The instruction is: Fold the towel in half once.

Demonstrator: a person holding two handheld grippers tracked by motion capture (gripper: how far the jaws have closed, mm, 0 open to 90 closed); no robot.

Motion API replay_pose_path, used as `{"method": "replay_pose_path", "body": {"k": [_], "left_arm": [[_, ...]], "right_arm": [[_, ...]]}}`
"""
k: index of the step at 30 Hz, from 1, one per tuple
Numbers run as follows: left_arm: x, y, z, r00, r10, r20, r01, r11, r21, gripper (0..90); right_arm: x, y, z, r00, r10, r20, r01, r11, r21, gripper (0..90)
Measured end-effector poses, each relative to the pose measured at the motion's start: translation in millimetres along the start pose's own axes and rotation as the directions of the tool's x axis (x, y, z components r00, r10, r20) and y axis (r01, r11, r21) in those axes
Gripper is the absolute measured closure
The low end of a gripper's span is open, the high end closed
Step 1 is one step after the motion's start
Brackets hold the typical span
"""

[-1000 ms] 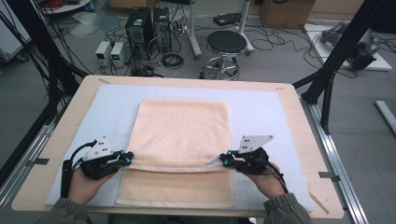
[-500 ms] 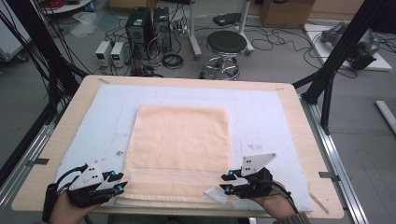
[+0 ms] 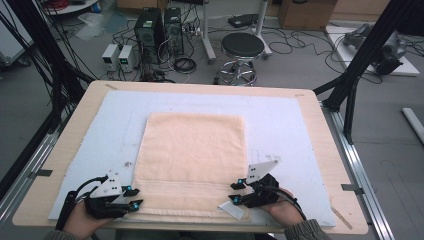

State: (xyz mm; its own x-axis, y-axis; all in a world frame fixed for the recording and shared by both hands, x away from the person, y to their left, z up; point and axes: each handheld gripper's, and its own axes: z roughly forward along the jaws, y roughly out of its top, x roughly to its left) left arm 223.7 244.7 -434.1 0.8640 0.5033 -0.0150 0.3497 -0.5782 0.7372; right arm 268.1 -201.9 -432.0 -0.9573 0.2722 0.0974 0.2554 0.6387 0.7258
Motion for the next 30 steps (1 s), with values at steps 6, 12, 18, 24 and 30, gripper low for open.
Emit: {"method": "replay_pose_path", "body": {"k": [6, 12, 18, 24, 30], "left_arm": [[-0.8, 1.5, 0.7, 1.0, 0.004, -0.001, -0.004, 1.0, 0.001, 80.9], [-5.9, 6.3, -11.6, 0.9998, 0.02, -0.007, -0.02, 0.9995, -0.022, 85.3], [-15.6, 11.7, -26.4, 0.9989, 0.044, 0.014, -0.043, 0.9984, -0.037, 83.8], [-15.4, 6.0, -20.2, 0.9995, 0.029, 0.015, -0.029, 0.9993, -0.022, 67.0], [-15.7, 6.2, -12.2, 0.9978, 0.05, 0.042, -0.051, 0.9987, 0.003, 74.8]], "right_arm": [[-0.5, -3.9, 3.8, 0.9997, 0.001, -0.026, -0.001, 1.0, 0.011, 80.4], [1.1, -2.1, -0.1, 0.9996, -0.022, -0.02, 0.022, 1.0, 0.011, 86.7], [6.1, 2.2, -11.5, 0.9987, -0.042, -0.031, 0.041, 0.999, -0.014, 86.8], [8.3, 0.1, -14.9, 0.9994, -0.028, -0.019, 0.027, 0.999, -0.038, 71.7], [17.1, -2.0, -6.3, 0.9953, -0.055, -0.079, 0.054, 0.998, -0.011, 67.6]]}}
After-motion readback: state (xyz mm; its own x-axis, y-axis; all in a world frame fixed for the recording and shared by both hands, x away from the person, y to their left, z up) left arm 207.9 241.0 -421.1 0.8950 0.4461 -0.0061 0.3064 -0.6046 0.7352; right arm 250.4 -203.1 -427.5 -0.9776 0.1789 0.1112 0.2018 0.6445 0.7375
